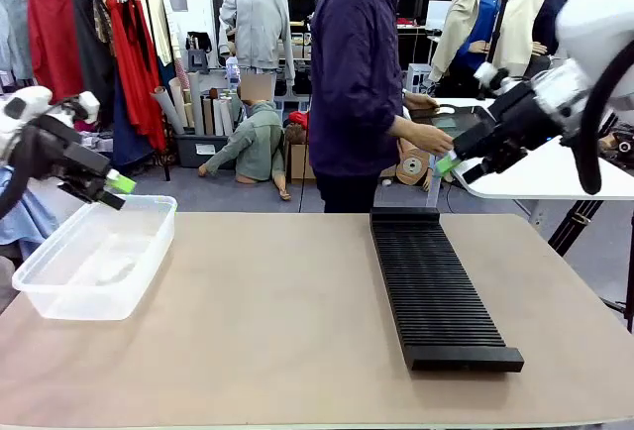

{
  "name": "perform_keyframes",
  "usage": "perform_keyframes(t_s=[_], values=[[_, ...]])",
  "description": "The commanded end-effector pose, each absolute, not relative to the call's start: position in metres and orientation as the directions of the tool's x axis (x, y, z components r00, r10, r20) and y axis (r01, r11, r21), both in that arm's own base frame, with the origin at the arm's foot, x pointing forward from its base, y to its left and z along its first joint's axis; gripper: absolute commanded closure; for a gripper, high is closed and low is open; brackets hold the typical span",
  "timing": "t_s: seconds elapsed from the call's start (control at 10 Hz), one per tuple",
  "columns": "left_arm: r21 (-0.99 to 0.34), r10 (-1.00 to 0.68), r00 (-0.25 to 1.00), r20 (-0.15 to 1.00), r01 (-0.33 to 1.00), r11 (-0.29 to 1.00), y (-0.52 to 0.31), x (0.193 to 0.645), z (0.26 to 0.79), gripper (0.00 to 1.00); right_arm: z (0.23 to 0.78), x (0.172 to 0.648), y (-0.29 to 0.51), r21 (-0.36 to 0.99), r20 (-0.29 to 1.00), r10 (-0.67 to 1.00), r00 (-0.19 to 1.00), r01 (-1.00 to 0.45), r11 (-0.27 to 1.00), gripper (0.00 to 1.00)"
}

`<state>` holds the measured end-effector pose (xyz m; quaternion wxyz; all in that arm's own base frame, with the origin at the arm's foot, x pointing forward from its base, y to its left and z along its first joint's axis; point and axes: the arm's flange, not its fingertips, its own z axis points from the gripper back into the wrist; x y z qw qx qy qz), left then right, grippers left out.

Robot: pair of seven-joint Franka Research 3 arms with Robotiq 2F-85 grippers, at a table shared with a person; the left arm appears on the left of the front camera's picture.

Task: Sort PCBs into racks and boxes based on the side picked up.
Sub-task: Pick up the Blank PCB handed by the Human.

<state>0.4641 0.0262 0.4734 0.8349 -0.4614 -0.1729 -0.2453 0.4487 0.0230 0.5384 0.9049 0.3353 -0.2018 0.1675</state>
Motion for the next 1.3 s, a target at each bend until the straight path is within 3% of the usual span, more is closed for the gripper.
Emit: perform_keyframes(t_s=[0.0, 0.6, 1.2], values=[[-0.78, -0.157, 0.836, 0.525, 0.547, 0.304, 0.058, 0.482, 0.458, 0.0, 0.532, 0.448, -0.012, 0.671, 0.484, 0.097, 0.87, -0.44, 0.597, 0.0], [-0.818, 0.109, 0.82, 0.562, 0.532, 0.218, 0.136, 0.468, 0.469, 0.0, 0.514, 0.422, -0.109, 0.815, 0.496, -0.162, 0.853, -0.392, 0.427, 0.0], [-0.823, 0.097, 0.832, 0.547, 0.513, 0.245, 0.128, 0.485, 0.491, 0.0, 0.489, 0.407, -0.137, 0.848, 0.477, -0.24, 0.846, -0.37, 0.381, 0.0]])
